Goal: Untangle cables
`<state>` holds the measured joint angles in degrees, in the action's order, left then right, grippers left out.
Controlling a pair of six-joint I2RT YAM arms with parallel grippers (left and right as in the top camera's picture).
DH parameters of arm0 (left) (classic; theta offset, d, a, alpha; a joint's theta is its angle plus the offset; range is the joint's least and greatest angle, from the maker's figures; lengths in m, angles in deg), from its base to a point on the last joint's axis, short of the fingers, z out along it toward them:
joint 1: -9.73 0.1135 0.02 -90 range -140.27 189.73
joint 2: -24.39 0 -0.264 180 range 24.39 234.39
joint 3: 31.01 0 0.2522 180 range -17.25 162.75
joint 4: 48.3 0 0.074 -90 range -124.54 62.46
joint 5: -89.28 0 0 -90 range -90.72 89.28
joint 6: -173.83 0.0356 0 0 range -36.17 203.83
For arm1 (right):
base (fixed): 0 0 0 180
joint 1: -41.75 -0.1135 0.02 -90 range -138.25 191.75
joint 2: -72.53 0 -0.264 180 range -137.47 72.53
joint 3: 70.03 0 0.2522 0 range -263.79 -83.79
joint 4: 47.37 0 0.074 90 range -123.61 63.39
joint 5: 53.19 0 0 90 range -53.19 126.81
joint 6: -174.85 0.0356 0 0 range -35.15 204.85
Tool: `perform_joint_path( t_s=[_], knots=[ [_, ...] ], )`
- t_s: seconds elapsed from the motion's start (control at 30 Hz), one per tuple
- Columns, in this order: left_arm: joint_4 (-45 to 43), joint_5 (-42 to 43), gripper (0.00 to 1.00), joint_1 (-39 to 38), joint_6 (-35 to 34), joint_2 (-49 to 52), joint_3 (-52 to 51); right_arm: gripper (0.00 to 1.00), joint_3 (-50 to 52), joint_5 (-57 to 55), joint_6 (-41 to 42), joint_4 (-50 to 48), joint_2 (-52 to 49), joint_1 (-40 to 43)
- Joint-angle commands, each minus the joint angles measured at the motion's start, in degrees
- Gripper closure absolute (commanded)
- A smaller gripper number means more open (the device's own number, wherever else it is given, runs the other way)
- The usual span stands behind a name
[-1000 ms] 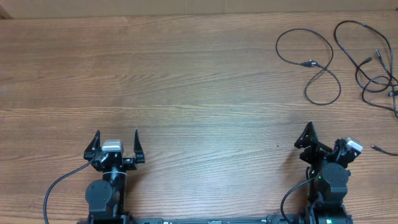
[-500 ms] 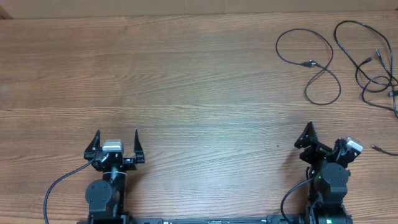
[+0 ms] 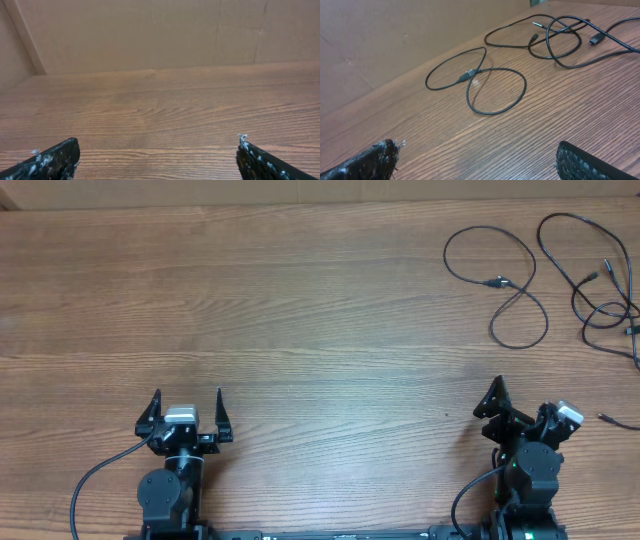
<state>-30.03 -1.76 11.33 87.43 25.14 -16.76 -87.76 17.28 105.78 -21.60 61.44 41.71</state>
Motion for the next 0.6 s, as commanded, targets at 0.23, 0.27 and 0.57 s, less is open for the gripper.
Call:
perform_joint_path(
  t_s=[0.23,0.27,0.57],
  knots=[
    [0.0,0.5,0.00,0.4,1.1,-0.5,-0.2,0.00,0.2,11.0,4.8,-3.2,9.7,0.1],
    [0.0,0.5,0.00,0.4,1.1,-0.5,-0.2,0.00,0.2,11.7,4.8,-5.6,10.1,0.1],
    [0.0,0.5,0.01,0.4,1.1,-0.5,-0.2,0.00,0.7,16.4,4.8,-20.7,11.0,0.0]
  ],
)
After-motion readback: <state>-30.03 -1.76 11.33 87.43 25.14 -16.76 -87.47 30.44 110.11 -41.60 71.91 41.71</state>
